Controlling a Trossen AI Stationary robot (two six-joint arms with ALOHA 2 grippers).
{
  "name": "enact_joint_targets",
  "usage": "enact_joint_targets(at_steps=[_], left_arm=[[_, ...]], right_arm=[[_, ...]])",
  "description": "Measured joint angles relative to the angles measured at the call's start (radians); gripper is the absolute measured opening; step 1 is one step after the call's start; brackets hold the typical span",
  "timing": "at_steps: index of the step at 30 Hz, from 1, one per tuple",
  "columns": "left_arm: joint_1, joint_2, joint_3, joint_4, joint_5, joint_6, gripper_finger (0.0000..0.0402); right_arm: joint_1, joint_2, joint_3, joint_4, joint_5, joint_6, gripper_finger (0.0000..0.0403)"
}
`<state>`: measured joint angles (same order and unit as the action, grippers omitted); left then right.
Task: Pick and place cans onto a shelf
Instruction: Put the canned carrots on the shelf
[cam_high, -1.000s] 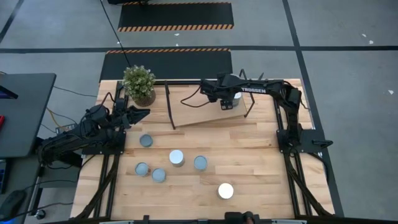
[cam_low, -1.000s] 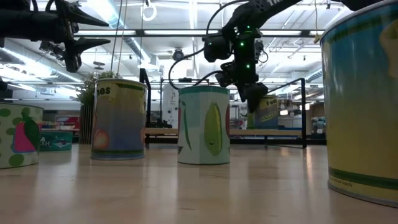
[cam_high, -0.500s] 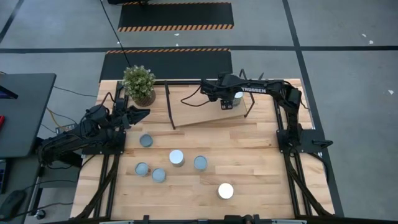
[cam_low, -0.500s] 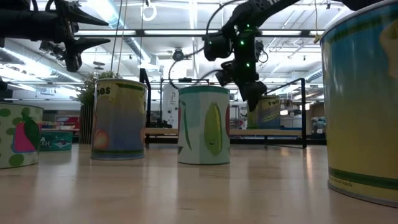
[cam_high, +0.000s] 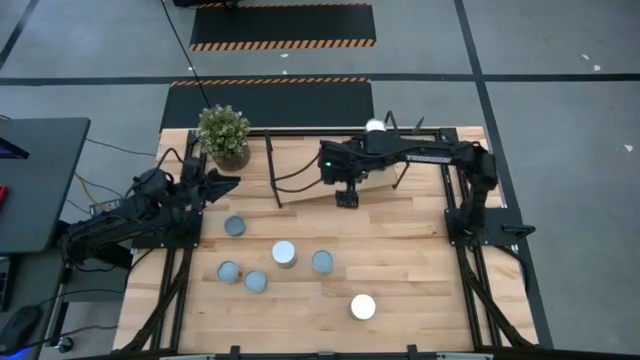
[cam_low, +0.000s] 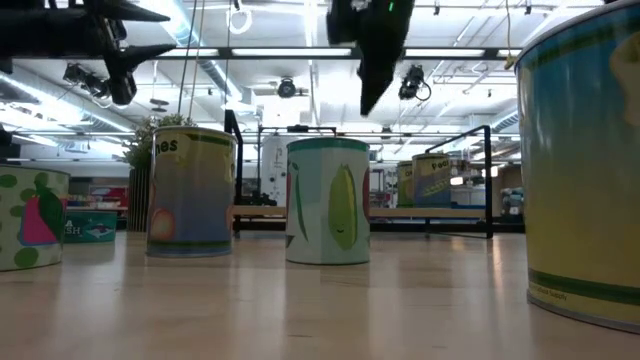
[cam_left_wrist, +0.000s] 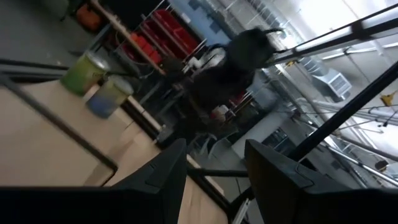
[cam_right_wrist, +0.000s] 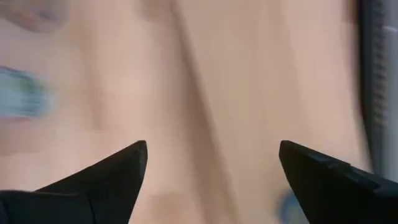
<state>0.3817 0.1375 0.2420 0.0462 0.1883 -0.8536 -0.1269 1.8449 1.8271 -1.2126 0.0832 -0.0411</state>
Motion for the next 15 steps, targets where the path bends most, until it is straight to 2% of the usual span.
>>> enact_joint_targets(at_steps=[5, 15], left_arm=[[0.001, 0.000, 0.000, -0.046, 0.000, 0.000, 0.0169], [0.000, 0.000, 0.000, -0.067, 0.000, 0.000, 0.0169]], right_arm=[[0.124, -0.092, -0.075, 0.054, -0.140, 0.046, 0.0372], [0.459, -0.230, -0.296, 0.191, -0.157, 0.156, 0.0372]])
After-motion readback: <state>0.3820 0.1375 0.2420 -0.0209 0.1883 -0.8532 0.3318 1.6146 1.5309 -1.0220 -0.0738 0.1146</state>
